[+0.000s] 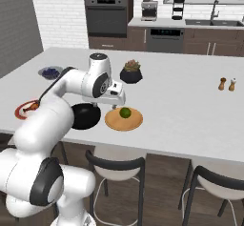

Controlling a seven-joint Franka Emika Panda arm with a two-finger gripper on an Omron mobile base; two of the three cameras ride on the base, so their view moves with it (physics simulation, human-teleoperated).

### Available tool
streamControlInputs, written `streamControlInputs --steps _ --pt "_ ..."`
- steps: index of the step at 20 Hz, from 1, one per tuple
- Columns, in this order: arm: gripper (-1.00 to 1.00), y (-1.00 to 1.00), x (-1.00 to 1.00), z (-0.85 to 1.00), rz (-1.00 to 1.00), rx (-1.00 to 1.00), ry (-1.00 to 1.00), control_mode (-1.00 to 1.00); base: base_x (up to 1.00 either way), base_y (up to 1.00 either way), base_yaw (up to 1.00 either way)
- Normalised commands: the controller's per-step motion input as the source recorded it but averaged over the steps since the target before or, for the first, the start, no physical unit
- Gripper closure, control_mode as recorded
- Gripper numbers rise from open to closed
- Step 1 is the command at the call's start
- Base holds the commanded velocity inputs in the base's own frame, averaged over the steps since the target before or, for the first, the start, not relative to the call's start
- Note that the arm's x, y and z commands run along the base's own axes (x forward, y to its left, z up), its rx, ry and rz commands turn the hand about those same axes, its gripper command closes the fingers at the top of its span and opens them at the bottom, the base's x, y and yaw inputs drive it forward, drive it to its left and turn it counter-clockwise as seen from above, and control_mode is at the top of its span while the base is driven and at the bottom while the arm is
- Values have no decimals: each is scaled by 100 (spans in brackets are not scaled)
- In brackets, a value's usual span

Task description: Pick the chicken drumstick and lime from their plates and place them in the bowl. Then put the bowl in the fridge.

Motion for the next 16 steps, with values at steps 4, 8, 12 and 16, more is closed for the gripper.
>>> streamControlInputs --steps 4,8,12,16 --pt "-100 -4 89 -51 0 0 3 -100 0 0 0" --pt "-100 -12 74 -41 0 0 0 -100 0 0 0" --pt "-100 -25 69 -45 0 0 0 -100 0 0 0" --pt "-100 -12 62 -53 0 0 0 -100 0 0 0"
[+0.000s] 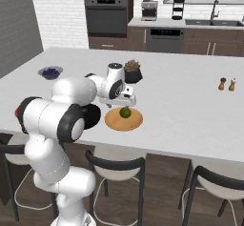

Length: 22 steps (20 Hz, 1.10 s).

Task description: Pick the chicken drumstick and lime from their plates and place them in the bowl. Then put the bowl in the fridge.

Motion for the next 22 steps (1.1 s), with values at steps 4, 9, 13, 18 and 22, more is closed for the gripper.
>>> streamControlInputs --steps 4,9,13,18,22 --pt "-100 -9 56 -53 0 0 0 -100 0 0 0" --pt "-100 -11 60 -18 0 0 0 -100 0 0 0" --pt "-100 -5 55 -10 0 0 0 -100 0 0 0" --pt "-100 -3 29 -26 0 0 2 -100 0 0 0" --pt "-100 -1 -20 -35 0 0 7 -100 0 0 0"
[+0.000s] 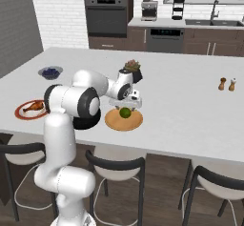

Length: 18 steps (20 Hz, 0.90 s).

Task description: Pick the chicken drumstick and lime from their plates and place them in the bowl. Then put the bowl in the fridge.

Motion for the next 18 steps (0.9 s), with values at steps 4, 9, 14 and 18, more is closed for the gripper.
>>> streamControlInputs --steps 4,9,14,18 --pt "-100 0 -9 -30 0 0 2 -100 0 0 0" --pt "-100 4 0 -38 0 -1 0 -100 0 0 0" --pt "100 10 1 -34 0 -2 0 -100 0 0 0" --pt "100 4 -15 -2 0 0 -3 -100 0 0 0"
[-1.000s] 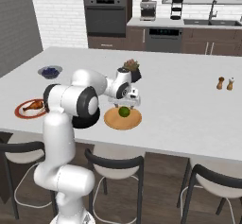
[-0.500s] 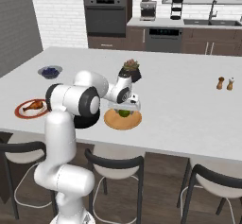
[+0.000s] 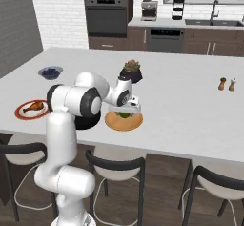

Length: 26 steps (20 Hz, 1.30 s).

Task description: Pick the chicken drumstick and lime from their plates and place them in the bowl. Then put the bowl in the fridge.

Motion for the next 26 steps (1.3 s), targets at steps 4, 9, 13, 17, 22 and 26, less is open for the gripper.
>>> streamControlInputs --steps 4,9,13,17,22,26 --pt "100 19 -85 44 4 6 -10 -100 0 0 0" --pt "100 26 -100 100 5 7 -5 -100 0 0 0" --pt "100 64 -96 100 2 3 7 -100 0 0 0" --pt "100 70 -70 88 0 0 11 -100 0 0 0" --pt "100 98 -7 2 0 -3 13 -100 0 0 0" --pt "100 100 13 -20 0 -1 13 -100 0 0 0"
